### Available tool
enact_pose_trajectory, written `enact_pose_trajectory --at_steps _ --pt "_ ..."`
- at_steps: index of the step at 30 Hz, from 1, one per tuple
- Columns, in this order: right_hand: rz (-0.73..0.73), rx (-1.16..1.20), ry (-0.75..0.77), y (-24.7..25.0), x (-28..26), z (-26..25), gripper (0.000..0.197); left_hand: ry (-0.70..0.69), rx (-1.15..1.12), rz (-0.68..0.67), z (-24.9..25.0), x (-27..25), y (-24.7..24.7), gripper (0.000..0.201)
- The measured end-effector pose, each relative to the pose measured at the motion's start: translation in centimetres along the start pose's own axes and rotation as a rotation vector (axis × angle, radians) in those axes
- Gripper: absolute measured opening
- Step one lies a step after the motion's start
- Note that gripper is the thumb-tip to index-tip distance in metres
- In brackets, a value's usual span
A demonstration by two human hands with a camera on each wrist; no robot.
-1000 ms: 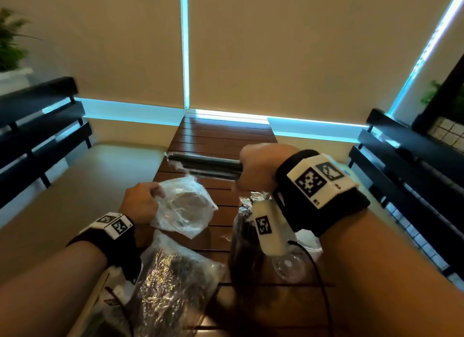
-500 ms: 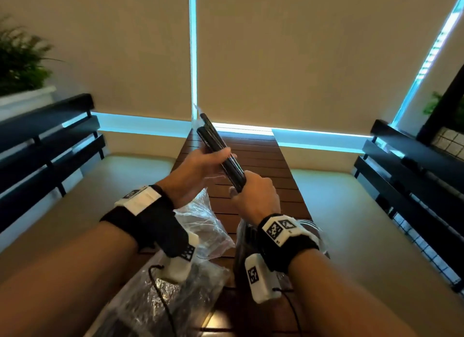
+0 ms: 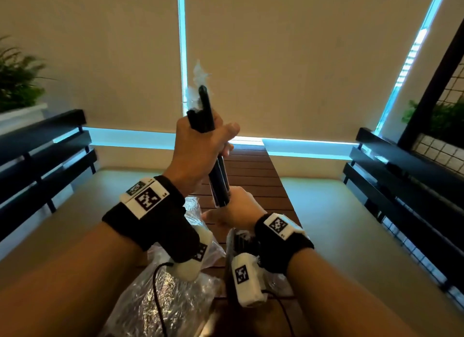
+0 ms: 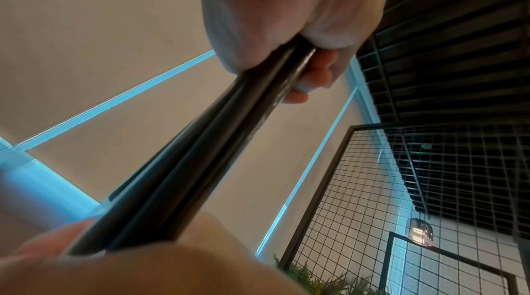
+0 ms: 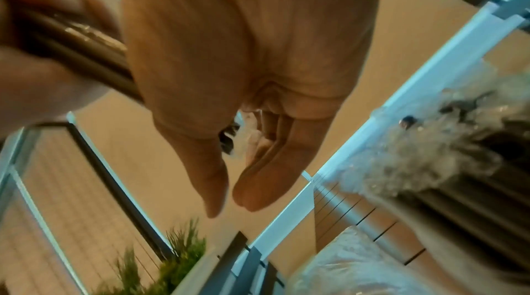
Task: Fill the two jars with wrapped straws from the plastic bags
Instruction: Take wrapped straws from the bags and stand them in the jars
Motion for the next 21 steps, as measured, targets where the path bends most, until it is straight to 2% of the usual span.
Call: enact_pose_trajectory --at_steps 2,6,7,8,9,11,12,14,16,18,19,21 --pt "-0.031 0.145 -0.028 -0.2 0.6 0.2 0.028 -0.032 0.094 -0.060 0.1 -0.6 -0.9 0.030" --pt "-0.177 0.062 0.026 -0.8 0.1 -0.4 0.014 0.008 0.219 -0.094 -2.0 -1.9 -1.3 0.028" --pt "-0.166 0.082 0.045 0.0 -0.2 -0.9 0.024 0.026 0.262 -0.091 -2.8 -1.9 -1.1 0.029" --pt "-0.095 0.156 0.052 1.4 -0.4 -1.7 0.035 0.046 0.312 -0.071 -3.7 -1.7 -0.5 0.029" --pt "0.049 0.274 0.068 3.5 -0.6 -2.6 0.039 0.067 0.367 -0.045 -4.5 -1.5 0.2 0.030" --pt "0.365 0.542 0.214 8.0 -1.8 -5.7 0.037 0.089 0.490 -0.032 -5.9 -1.4 1.0 0.031" --pt "0.447 0.610 0.315 9.5 -2.4 -7.7 0.037 0.073 0.555 -0.046 -6.2 -1.6 1.1 0.034" --pt "0.505 0.498 0.520 10.4 -3.9 -11.9 0.040 0.012 0.626 -0.088 -5.8 -2.6 0.3 0.042" --pt "0.501 0.130 0.647 8.9 -4.6 -14.8 0.049 -0.064 0.635 -0.125 -5.3 -2.9 -0.6 0.042" --pt "0.389 -0.367 0.612 5.2 -3.7 -14.9 0.053 -0.160 0.690 -0.186 -4.3 -3.1 -1.9 0.015" --pt "0.324 -0.432 0.558 4.1 -3.2 -13.7 0.053 -0.207 0.715 -0.214 -3.9 -3.2 -2.4 0.006" --pt "0.276 -0.203 0.531 4.3 -3.2 -11.4 0.051 -0.228 0.669 -0.233 -3.9 -3.5 -2.8 0.017"
Point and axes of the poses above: each hand's wrist, its own x-axis towards the middle knuckle, its own y-axis out of the back of the hand, z = x × y, the point moved 8 cm from there along x, towards the middle knuckle, and after that the axes turned 9 degrees about x, right-handed, at the moved point
